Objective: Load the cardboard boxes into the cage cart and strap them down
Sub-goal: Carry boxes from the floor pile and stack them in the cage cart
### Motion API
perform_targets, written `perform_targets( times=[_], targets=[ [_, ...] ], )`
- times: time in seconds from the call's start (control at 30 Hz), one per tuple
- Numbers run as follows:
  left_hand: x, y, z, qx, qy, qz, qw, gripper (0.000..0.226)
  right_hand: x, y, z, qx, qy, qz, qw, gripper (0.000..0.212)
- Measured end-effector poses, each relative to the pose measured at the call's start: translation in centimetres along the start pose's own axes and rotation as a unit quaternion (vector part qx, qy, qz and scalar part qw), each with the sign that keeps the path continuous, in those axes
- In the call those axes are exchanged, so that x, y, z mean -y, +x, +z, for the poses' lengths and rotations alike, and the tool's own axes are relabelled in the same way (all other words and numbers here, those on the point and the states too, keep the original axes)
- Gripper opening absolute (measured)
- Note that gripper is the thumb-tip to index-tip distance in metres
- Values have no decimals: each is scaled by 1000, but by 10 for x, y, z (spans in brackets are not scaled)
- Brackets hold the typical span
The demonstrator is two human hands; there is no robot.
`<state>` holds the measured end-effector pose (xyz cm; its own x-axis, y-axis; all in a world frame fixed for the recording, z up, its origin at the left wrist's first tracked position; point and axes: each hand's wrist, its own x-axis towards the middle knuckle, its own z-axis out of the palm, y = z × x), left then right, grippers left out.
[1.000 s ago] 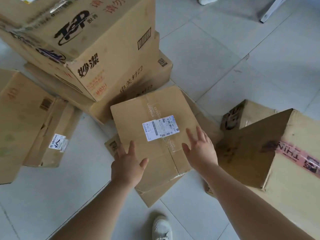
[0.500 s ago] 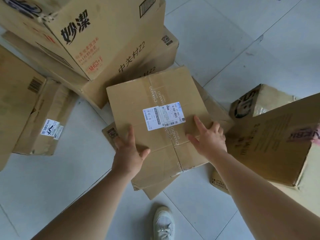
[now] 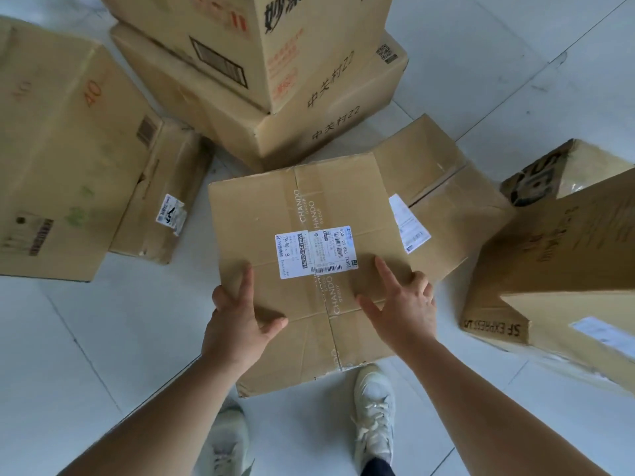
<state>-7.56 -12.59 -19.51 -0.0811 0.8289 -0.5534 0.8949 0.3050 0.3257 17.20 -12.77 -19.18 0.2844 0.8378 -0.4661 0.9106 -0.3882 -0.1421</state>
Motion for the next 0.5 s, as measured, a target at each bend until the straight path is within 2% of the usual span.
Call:
perform_targets(
  times=[0.17,0.5],
  targets=[
    [76,-18,-29,-16,-7,-32,999,114,66,-37,38,-12,53,-25,998,73],
    [194,-35,-50,-36,-21,-96,994,113,169,-59,90,7,36,-94,995,75]
  ],
)
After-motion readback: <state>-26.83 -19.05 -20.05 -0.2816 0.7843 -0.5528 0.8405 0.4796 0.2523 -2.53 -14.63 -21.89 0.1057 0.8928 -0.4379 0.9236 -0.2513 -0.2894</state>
